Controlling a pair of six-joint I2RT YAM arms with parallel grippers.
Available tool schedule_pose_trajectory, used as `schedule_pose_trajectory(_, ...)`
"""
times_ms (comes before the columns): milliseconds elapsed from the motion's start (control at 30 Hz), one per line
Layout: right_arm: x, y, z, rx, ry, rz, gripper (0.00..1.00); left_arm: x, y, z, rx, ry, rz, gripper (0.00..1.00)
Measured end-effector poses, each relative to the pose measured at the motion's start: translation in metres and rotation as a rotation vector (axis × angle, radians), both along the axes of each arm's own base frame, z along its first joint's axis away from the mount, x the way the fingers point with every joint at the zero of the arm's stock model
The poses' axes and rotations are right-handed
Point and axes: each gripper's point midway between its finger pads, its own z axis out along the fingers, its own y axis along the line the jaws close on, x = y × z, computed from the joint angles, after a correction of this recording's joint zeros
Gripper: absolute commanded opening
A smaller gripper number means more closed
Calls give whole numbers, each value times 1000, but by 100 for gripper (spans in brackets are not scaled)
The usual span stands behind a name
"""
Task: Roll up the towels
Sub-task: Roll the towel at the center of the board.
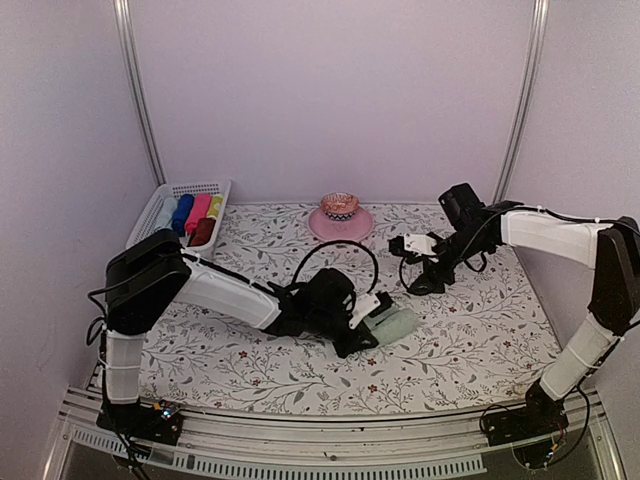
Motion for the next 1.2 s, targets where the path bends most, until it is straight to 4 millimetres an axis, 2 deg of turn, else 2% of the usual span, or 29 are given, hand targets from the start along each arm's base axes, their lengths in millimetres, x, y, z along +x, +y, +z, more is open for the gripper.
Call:
schedule_pose_trajectory(167,-26,-3,5,53,-64,101,77,4,3,1,-44,108,6,11)
schedule_pose_trajectory(367,-61,0,-22,51,-71,266,74,7,8,1,-78,204,0,11)
schedule_pose_trajectory(500,-80,15,-30,46,-87,366,69,7,8,0,-96,244,-6,11)
schedule_pose_trajectory(600,-85,29,-34,45,-111,415,64,8,9,0,-106,267,-10,12)
schedule_pose_trajectory(700,-90,38,-48,17,-117,444,60,8,9,1,-116,290,-12,12)
schedule_pose_trajectory(800,-93,39,-67,-29,-108,452,55,9,10,1,-126,314,-14,12)
schedule_pose_trajectory(900,-91,40,-75,-54,-117,447,52,9,11,1,-131,332,-13,12)
schedule_pose_trajectory(1000,-85,42,-75,-63,-147,439,43,9,11,1,-138,346,-16,19)
schedule_pose_trajectory(1100,-80,43,-79,-77,-159,425,33,9,11,1,-147,363,-15,36)
schedule_pose_trajectory(1200,-78,42,-87,-95,-150,414,27,7,12,2,-154,378,-22,49)
